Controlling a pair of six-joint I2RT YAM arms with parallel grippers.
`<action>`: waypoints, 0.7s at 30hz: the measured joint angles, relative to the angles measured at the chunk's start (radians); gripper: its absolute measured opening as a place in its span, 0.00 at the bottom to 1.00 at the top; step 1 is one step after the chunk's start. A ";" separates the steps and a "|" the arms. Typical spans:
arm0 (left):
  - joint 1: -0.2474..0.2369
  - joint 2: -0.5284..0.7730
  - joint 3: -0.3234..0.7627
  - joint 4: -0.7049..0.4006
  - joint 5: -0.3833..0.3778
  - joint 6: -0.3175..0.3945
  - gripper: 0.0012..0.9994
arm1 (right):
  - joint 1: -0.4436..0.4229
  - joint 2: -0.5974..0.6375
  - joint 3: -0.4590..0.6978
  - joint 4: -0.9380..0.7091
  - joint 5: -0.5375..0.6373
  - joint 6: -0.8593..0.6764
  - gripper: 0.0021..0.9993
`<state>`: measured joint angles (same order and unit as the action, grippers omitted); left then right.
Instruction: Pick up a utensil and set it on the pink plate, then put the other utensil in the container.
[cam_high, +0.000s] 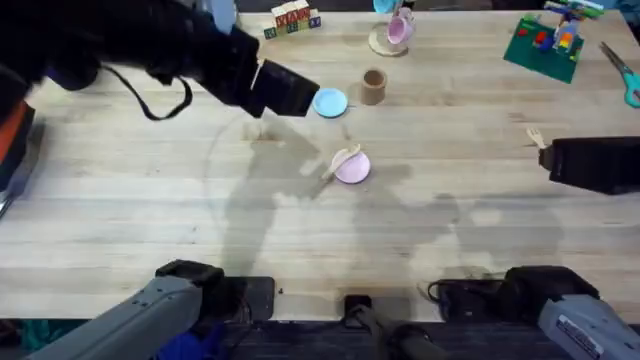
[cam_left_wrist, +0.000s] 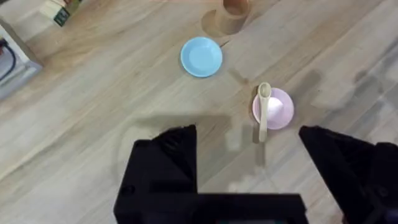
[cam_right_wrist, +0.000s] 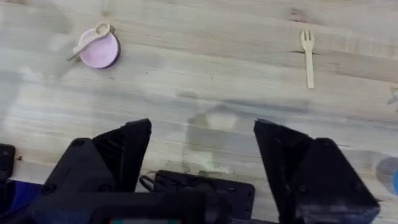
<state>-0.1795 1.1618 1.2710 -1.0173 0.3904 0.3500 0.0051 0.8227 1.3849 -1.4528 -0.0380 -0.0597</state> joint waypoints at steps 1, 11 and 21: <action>0.005 -0.009 -0.023 0.018 0.002 -0.006 1.00 | 0.000 0.000 0.000 0.000 0.000 0.000 1.00; 0.012 -0.010 -0.063 0.069 0.006 -0.025 1.00 | 0.000 0.000 -0.007 0.001 0.092 -0.043 1.00; 0.012 -0.009 -0.063 0.065 0.006 -0.028 1.00 | -0.001 0.066 -0.144 0.073 0.221 -0.133 1.00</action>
<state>-0.1673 1.1530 1.2076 -0.9521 0.3969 0.3218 0.0038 0.8888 1.2405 -1.3799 0.1831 -0.1925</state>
